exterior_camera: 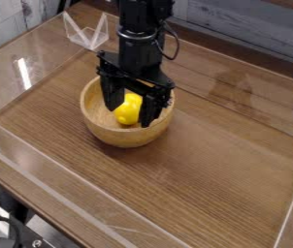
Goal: Remove the lemon from inside the brown bowl and put it on the table
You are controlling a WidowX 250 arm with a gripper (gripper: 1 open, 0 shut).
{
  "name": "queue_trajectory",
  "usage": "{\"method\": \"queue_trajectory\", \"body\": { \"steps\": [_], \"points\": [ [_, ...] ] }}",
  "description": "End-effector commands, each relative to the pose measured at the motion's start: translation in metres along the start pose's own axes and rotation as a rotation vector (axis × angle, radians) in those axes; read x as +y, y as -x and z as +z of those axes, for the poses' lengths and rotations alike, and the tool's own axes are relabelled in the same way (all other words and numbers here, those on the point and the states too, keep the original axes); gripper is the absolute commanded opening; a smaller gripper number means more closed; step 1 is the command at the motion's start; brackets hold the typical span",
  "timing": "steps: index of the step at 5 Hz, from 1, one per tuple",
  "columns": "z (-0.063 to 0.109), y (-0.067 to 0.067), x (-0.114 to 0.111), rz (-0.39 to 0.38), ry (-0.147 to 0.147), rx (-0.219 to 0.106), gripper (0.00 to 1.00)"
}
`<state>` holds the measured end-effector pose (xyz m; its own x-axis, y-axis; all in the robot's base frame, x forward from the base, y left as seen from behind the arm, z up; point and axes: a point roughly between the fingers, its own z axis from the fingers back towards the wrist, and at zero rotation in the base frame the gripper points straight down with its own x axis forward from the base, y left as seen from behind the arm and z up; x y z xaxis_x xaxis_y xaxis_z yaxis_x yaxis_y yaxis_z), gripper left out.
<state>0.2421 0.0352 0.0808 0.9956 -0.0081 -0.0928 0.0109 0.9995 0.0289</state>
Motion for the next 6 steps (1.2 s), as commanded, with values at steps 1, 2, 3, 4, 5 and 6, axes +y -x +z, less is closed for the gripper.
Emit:
{"method": "queue_trajectory", "body": {
  "steps": [1,2,3,4,5,6],
  "points": [
    [0.011,-0.002,0.006,0.008,-0.006,-0.068,1.0],
    [0.008,-0.001,0.008,0.011,-0.003,-0.077,1.0],
    [0.006,-0.001,0.01,0.017,-0.001,-0.083,1.0],
    [0.004,-0.001,0.012,0.021,0.003,-0.087,1.0],
    [0.003,-0.001,0.012,0.027,0.005,-0.09,1.0],
    [0.001,-0.002,0.013,0.032,0.006,-0.092,1.0]
  ]
}}
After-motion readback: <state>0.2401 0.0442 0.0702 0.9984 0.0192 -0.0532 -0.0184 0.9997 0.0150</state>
